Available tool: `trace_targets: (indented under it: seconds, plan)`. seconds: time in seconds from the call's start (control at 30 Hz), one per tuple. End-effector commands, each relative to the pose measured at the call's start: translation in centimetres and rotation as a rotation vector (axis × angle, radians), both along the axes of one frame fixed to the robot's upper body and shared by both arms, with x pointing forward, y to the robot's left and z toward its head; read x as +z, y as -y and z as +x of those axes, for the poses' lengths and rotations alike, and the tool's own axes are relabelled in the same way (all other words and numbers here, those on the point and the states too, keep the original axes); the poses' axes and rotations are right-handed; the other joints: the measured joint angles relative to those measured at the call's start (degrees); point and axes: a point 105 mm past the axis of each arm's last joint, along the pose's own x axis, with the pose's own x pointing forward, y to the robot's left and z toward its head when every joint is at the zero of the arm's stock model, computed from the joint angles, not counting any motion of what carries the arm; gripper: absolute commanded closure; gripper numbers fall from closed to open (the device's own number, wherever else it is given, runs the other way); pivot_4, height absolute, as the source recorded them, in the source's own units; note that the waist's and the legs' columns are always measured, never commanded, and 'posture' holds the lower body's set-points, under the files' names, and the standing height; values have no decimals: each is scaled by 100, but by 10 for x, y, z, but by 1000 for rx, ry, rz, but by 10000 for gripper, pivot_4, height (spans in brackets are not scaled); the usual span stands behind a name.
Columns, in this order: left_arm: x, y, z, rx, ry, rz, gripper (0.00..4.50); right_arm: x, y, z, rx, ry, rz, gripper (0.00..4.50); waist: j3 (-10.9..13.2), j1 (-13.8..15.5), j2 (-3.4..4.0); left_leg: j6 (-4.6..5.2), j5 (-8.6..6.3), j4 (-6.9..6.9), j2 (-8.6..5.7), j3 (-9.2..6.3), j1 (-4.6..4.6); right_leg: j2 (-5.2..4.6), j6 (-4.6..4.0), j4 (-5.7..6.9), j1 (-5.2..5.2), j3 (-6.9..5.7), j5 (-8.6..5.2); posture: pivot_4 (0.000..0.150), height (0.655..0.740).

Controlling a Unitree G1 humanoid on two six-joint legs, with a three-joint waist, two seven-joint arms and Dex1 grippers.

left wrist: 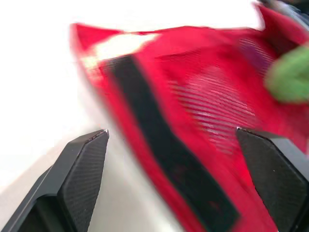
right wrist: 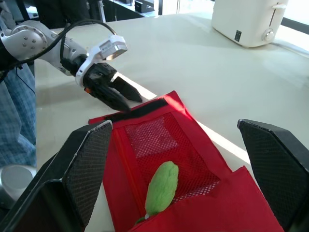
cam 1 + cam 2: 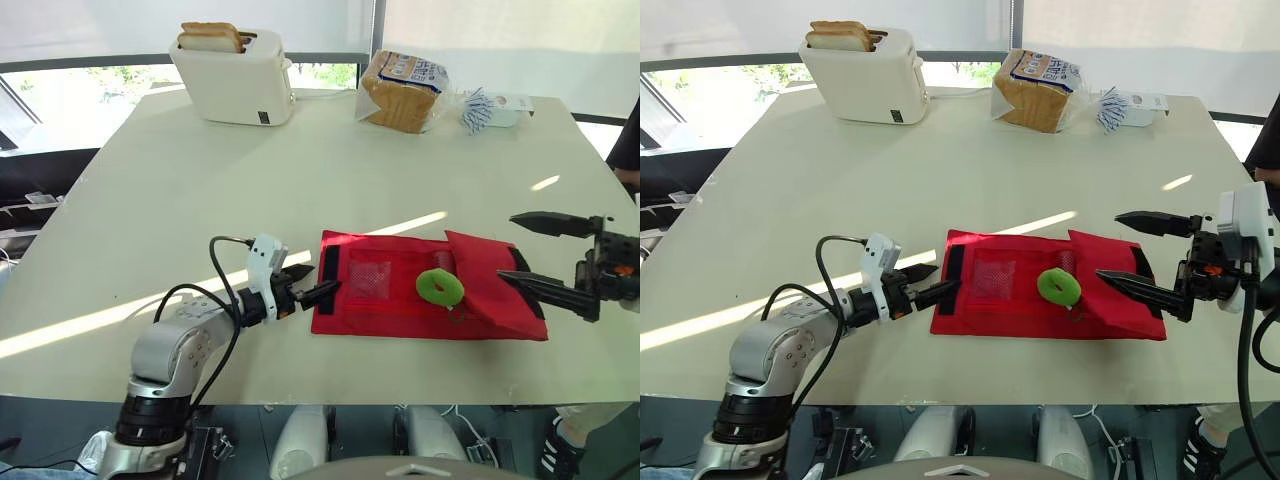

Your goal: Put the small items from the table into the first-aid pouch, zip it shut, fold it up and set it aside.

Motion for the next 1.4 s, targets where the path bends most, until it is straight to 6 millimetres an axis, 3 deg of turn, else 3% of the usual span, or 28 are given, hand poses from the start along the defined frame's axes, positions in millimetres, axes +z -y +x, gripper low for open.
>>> trace_targets:
  seconds: [0.03,0.13,0.23,0.37,0.67,0.77,0.87,0.9,0.97,1.03,1.27,1.4]
  plan:
    - [-7,1,-6,-7,-94,-15,0,8,-3,-2,9,49,-23,595,-3,-5,1,0,0,0,0,0,1,0,0,0,0,0,0,1500,7400]
    - [-9,15,-10,-65,-216,-109,0,9,-4,-1,10,56,-29,595,-12,-7,14,0,0,-1,-1,2,4,2,0,1,0,1,0,1500,7400]
    - [-14,22,-11,-111,-310,-96,0,8,-5,-1,12,63,-40,595,-14,14,12,0,0,0,-10,-2,4,1,0,-1,5,-2,0,1500,7400]
    - [0,35,-9,-152,-395,-210,0,9,-5,-3,6,72,-42,595,-15,14,12,-1,1,1,-15,-5,4,-3,1,-3,9,-3,-1,1500,7400]
    - [21,18,8,-84,-455,-406,0,7,-5,-8,-10,75,-34,595,-13,-29,8,-24,14,1,-18,-10,4,-1,1,-2,9,-8,-1,1500,7400]
    - [26,7,5,-114,-427,-380,16445,7,-3,-9,-12,73,-25,0,-11,-21,5,-29,17,0,-15,-9,3,0,0,-2,7,-7,-1,1500,7400]
    - [36,-8,7,-140,-377,-361,24511,5,-2,-7,-19,73,-21,0,-4,-14,-7,-30,17,0,-16,-9,2,-3,0,-2,7,-7,-1,1500,7400]
    - [37,-12,11,-134,-364,-355,30357,5,-3,-6,-19,75,-17,0,-4,-13,-6,-32,18,-2,-15,-9,2,1,-1,-2,4,-7,-1,1500,7400]
    - [37,-15,17,-131,-350,-350,36074,5,-4,-4,-18,79,-14,0,-5,-8,-5,-32,19,-2,-14,-7,3,-1,-1,-1,3,-6,-1,1500,7400]
    - [38,-13,20,-144,-341,-347,44811,5,-4,-4,-18,81,-15,0,-4,8,-6,-32,18,-2,-16,-7,3,-4,-1,-2,4,-6,-1,1500,7400]
    - [43,0,9,-270,-349,-379,44811,4,-2,-4,-35,94,-18,0,-3,-19,-8,-32,18,-3,-14,-7,-2,-6,-1,-3,1,-6,-1,1500,7400]
    - [32,-13,19,-189,-323,-335,44811,2,-1,-6,-43,94,-18,0,-3,-18,-8,-31,18,-4,-13,-6,-1,-6,-1,-2,0,-6,-1,1500,7400]
